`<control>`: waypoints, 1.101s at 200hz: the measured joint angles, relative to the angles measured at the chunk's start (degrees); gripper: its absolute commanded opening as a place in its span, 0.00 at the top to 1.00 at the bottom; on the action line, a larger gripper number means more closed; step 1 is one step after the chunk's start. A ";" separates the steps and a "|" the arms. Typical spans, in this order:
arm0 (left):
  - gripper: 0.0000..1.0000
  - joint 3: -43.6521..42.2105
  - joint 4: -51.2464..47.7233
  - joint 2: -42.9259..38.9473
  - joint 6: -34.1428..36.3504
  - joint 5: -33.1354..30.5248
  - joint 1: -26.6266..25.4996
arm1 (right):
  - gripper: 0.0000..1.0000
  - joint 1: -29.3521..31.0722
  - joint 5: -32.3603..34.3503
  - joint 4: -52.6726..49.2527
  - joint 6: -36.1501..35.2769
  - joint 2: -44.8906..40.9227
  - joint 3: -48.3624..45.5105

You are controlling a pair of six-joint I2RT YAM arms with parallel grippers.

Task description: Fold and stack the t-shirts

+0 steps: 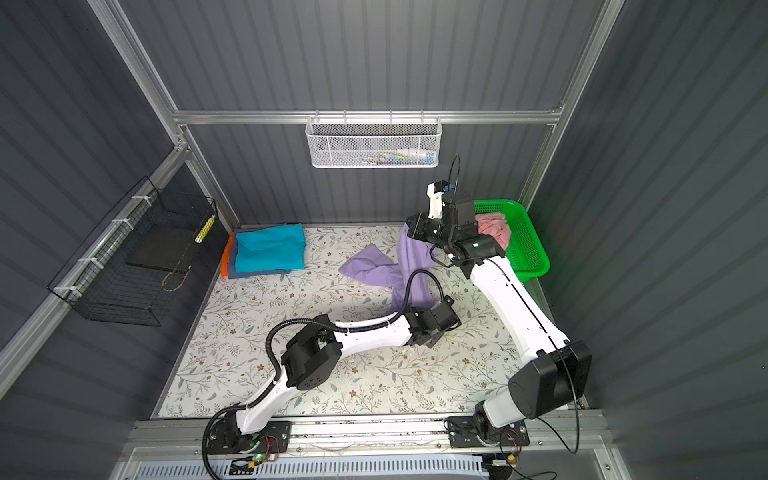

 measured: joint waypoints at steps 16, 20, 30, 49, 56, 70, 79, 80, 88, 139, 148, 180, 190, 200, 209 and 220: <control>1.00 0.02 -0.87 -0.02 -0.22 -0.37 0.00 | 1.00 0.00 0.04 0.11 -0.07 0.00 0.00; 1.00 0.07 -1.03 -0.04 -0.22 -0.37 0.00 | 1.00 0.00 0.04 0.11 -0.11 0.02 0.00; 1.00 0.57 -2.14 -0.15 -0.20 -0.04 0.00 | 0.97 0.00 0.07 0.07 -0.42 0.37 0.28; 1.00 3.48 -4.66 -1.36 -0.20 4.13 0.87 | 0.64 0.00 -0.13 -1.38 -1.57 3.67 4.50; 1.00 5.03 -4.98 -2.56 -0.22 6.69 1.16 | 0.56 0.00 -0.24 -2.16 -2.29 5.92 7.48; 1.00 7.32 -5.07 -6.16 -0.28 10.43 2.12 | 0.48 0.00 0.07 -3.96 -4.15 10.08 13.20; 1.00 9.68 -5.05 -9.51 -0.57 12.68 3.30 | 0.44 0.00 1.09 -4.92 -5.05 11.76 15.50; 1.00 10.01 -5.05 -9.97 -0.66 12.96 3.50 | 0.44 0.00 1.18 -5.09 -5.49 12.04 15.85; 1.00 11.76 -4.87 -12.72 -0.92 14.25 4.70 | 0.41 -0.07 1.99 -5.70 -6.34 12.24 16.20; 1.00 18.71 -4.52 -25.35 -2.60 17.33 12.79 | 0.32 -1.92 13.09 -2.23 -10.36 -5.40 1.27; 1.00 20.26 -4.44 -25.42 -2.78 17.03 13.68 | 0.30 -1.68 14.69 -0.52 -10.86 -11.30 -4.11; 1.00 23.58 -5.60 -24.74 -2.78 16.68 13.84 | 0.30 -1.25 18.78 1.79 -12.41 -28.52 -20.35; 1.00 24.70 -6.40 -24.52 -2.75 16.35 13.84 | 0.30 -1.22 19.30 1.57 -12.55 -32.65 -24.33; 1.00 25.75 -7.39 -24.50 -2.73 16.06 13.84 | 0.31 -1.22 19.06 1.70 -12.55 -36.33 -28.13; 1.00 26.73 -8.09 -24.50 -2.73 15.65 13.84 | 0.31 -1.11 17.84 1.75 -12.50 -38.69 -31.12; 1.00 27.41 -8.15 -24.79 -2.64 14.75 13.90 | 0.31 -0.48 16.39 1.95 -12.26 -40.37 -34.27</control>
